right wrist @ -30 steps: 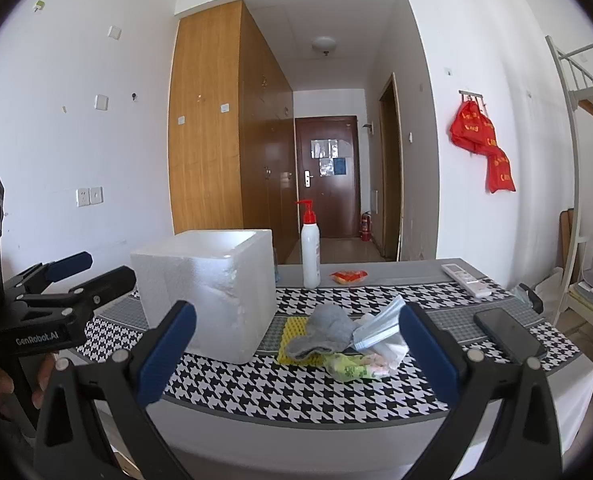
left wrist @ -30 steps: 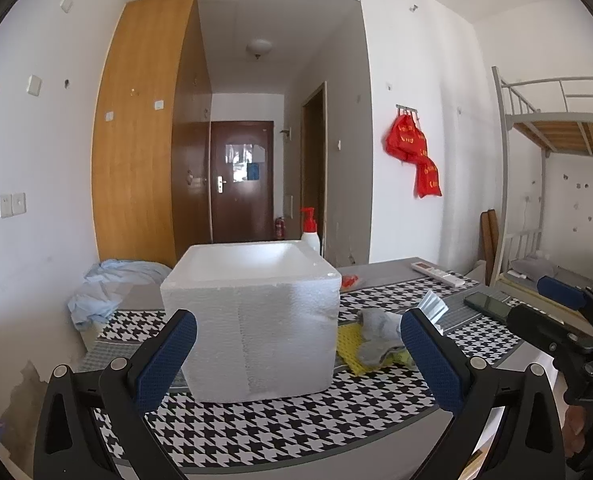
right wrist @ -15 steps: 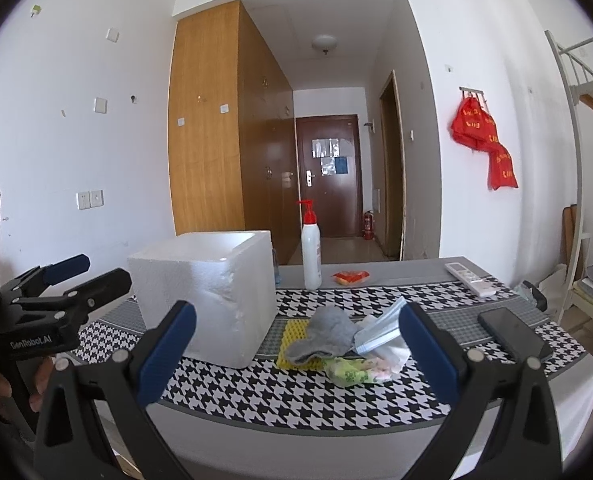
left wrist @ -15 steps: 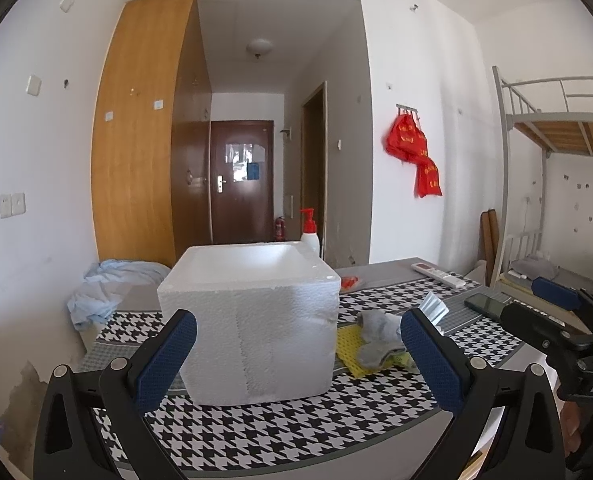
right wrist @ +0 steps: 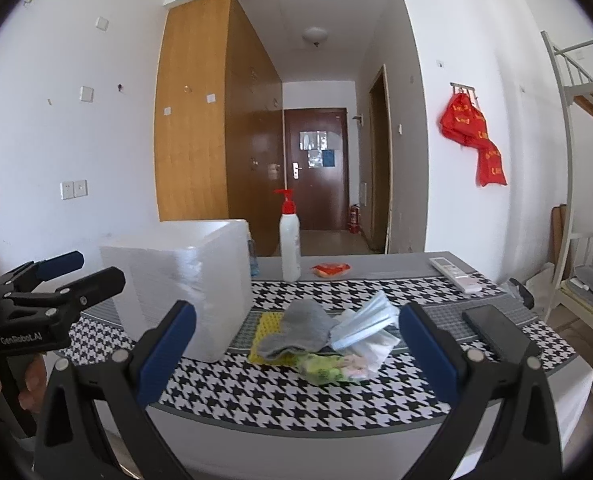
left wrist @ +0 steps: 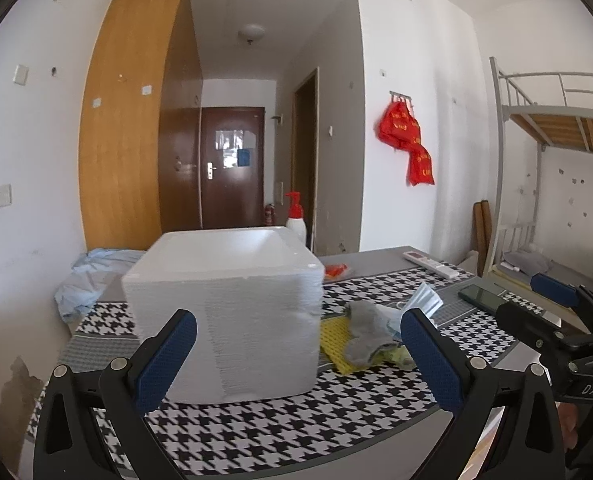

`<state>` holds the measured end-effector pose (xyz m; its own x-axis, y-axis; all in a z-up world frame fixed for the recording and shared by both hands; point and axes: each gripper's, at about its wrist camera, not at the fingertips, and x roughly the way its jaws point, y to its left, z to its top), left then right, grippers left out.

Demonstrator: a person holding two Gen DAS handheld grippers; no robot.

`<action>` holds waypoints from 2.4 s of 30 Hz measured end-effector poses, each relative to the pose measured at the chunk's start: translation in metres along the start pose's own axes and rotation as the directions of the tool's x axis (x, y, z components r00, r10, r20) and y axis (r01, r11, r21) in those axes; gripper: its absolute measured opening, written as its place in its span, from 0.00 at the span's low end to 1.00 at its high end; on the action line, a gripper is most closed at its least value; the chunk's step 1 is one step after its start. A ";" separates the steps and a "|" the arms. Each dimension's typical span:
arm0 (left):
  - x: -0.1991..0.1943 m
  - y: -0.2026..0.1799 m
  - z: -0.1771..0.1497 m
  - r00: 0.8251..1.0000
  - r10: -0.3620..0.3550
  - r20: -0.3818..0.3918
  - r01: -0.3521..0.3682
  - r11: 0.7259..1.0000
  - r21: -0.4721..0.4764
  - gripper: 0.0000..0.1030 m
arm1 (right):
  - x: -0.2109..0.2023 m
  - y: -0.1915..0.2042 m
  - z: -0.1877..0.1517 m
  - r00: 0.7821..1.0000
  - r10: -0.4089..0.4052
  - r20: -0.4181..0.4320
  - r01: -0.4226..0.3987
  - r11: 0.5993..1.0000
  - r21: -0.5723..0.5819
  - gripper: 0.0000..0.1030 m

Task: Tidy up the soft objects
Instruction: 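Move the left tool to the grey sock while the right tool approaches the blue mask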

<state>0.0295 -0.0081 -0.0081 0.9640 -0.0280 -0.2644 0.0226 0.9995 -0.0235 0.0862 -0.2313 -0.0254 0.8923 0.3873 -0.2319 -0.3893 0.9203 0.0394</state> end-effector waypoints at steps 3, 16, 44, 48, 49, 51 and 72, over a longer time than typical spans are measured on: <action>0.008 -0.007 0.000 1.000 -0.024 -0.014 0.025 1.000 0.010 0.99 | 0.003 -0.009 -0.002 1.000 -0.018 -0.013 0.018 1.000 0.010 1.00; 0.037 -0.039 0.003 0.993 -0.101 -0.065 0.104 0.993 0.056 0.99 | 0.013 -0.039 -0.008 0.996 -0.059 -0.062 0.061 0.998 0.035 1.00; 0.118 -0.086 -0.003 0.962 -0.155 -0.224 0.176 0.981 0.077 0.99 | 0.050 -0.099 -0.019 0.982 -0.114 -0.149 0.127 0.989 0.081 1.00; 0.128 -0.093 -0.002 0.959 -0.150 -0.242 0.177 0.980 0.093 0.99 | 0.053 -0.105 -0.020 0.983 -0.107 -0.152 0.122 0.988 0.092 1.00; 0.130 -0.095 -0.002 0.958 -0.149 -0.245 0.177 0.979 0.097 0.99 | 0.053 -0.107 -0.020 0.983 -0.105 -0.153 0.120 0.988 0.094 1.00; 0.135 -0.097 -0.002 0.958 -0.139 -0.250 0.168 0.981 0.101 0.99 | 0.053 -0.109 -0.020 0.983 -0.099 -0.156 0.114 0.989 0.094 1.00; 0.204 -0.091 -0.006 0.931 -0.024 -0.365 0.040 0.999 0.036 0.80 | 0.080 -0.121 -0.016 0.981 -0.010 -0.193 0.031 0.993 0.110 1.00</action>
<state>0.2228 -0.1049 -0.0656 0.7999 -0.0559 -0.5975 0.0702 0.9975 0.0006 0.2010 -0.3128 -0.0642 0.8350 0.3606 -0.4157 -0.3336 0.9324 0.1388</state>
